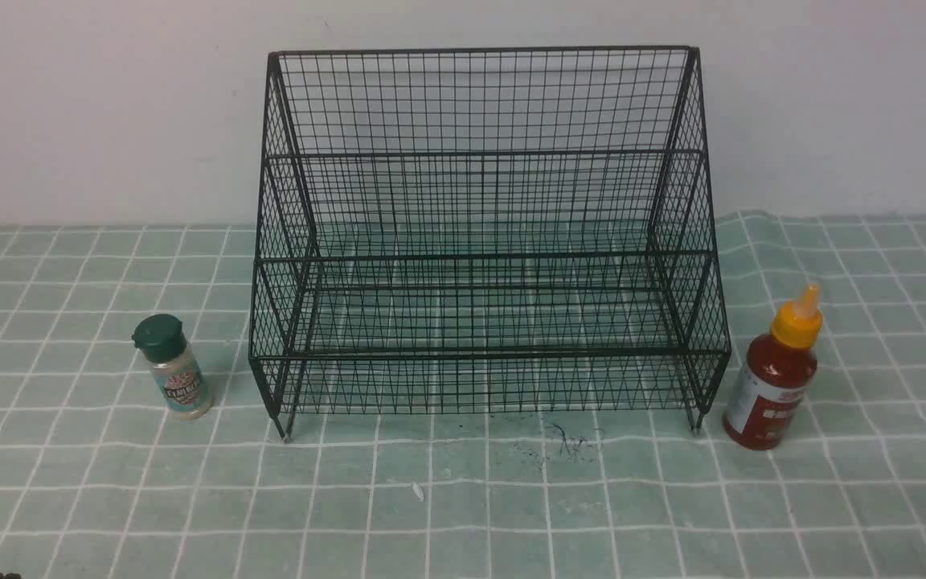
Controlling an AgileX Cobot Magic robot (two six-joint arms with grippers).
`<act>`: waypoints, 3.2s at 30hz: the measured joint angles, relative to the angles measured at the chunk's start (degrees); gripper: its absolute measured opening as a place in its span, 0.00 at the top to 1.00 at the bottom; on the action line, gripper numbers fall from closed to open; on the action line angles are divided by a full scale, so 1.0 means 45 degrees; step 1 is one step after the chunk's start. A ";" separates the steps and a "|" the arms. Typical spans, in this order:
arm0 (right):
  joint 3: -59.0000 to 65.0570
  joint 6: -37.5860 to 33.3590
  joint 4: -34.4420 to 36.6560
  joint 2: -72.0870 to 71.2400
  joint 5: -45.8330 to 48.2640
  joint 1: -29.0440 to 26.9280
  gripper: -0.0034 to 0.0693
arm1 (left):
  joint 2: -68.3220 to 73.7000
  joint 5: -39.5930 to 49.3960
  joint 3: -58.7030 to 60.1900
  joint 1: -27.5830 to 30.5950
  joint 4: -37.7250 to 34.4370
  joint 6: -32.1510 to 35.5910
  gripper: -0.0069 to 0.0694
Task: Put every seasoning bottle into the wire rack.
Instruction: Use the right arm to grab the condiment bottle closest to it
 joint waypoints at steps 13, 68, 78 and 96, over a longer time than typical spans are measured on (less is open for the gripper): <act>0.0000 0.0000 0.0000 0.0000 0.0000 0.0000 0.97 | 0.0000 0.0000 0.0000 0.0000 0.0000 0.0000 0.92; -1.5300 -0.2352 0.3505 1.5999 0.9498 0.0284 0.52 | 0.0000 0.0000 0.0000 0.0000 -0.0022 0.0000 0.92; -1.6299 -0.3600 0.4085 1.9592 0.8448 0.0884 0.20 | 0.0000 0.0000 0.0000 0.0000 -0.0022 0.0000 0.92; -1.6343 -0.3530 0.3014 2.1458 0.7823 0.1343 0.54 | 0.0000 0.0000 0.0000 0.0000 -0.0022 0.0000 0.92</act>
